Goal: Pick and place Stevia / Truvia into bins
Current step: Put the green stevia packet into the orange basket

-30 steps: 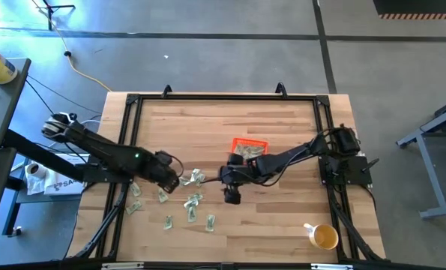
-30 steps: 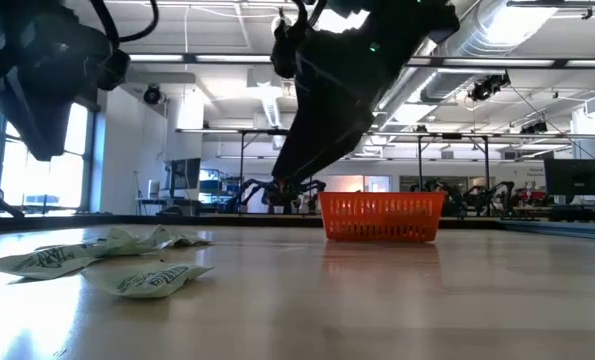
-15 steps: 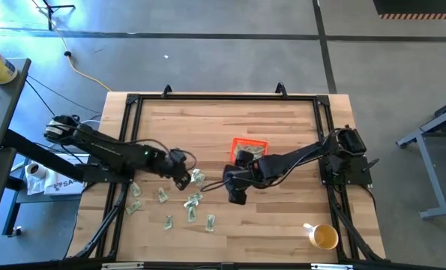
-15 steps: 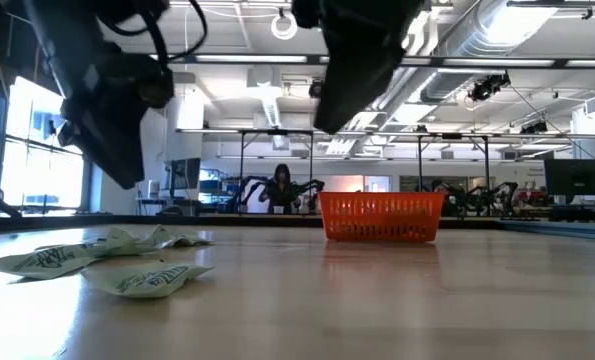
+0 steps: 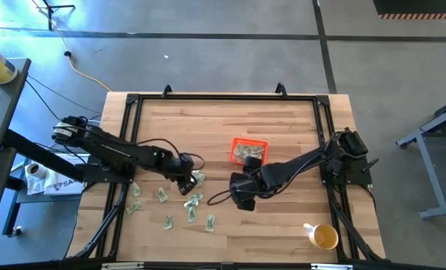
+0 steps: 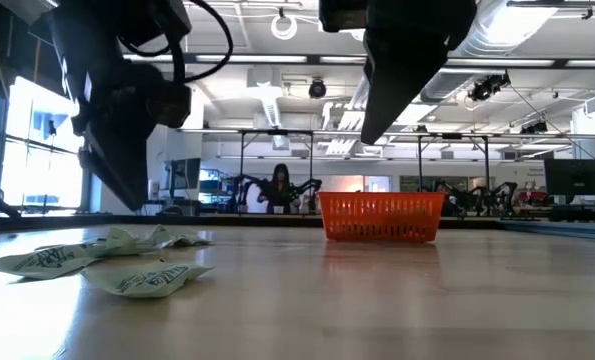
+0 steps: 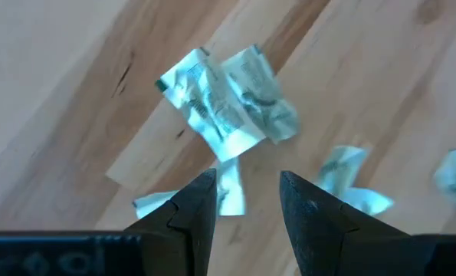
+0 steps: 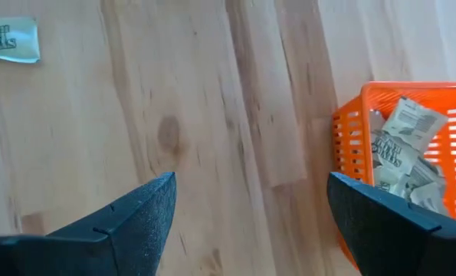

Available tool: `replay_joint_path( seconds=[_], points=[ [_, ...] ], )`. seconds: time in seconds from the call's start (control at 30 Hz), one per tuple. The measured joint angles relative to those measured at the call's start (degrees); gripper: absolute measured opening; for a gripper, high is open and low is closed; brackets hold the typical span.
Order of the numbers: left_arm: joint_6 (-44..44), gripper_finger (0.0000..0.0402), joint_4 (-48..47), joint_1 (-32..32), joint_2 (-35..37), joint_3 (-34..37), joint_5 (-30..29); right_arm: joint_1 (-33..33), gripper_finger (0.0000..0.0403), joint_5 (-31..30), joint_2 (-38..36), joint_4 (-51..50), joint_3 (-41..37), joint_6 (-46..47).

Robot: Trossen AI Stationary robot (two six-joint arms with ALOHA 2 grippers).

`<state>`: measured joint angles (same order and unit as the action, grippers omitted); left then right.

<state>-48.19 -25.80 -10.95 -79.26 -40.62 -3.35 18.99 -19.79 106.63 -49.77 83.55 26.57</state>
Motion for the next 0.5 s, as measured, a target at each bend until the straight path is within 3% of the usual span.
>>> replay_joint_path(
  seconds=[0.3, 0.5],
  points=[
    [6.42, 0.0179, 4.71, -1.31, -3.13, -0.07, 0.94, -1.45, 0.0327, -0.77, 0.00, 0.47, -0.02, 0.02],
    [10.40, 0.0179, 4.76, -4.99, -4.27, -0.05, -6.96, -2.44, 0.0327, -0.71, 0.00, 0.40, -0.04, 0.46]
  ],
)
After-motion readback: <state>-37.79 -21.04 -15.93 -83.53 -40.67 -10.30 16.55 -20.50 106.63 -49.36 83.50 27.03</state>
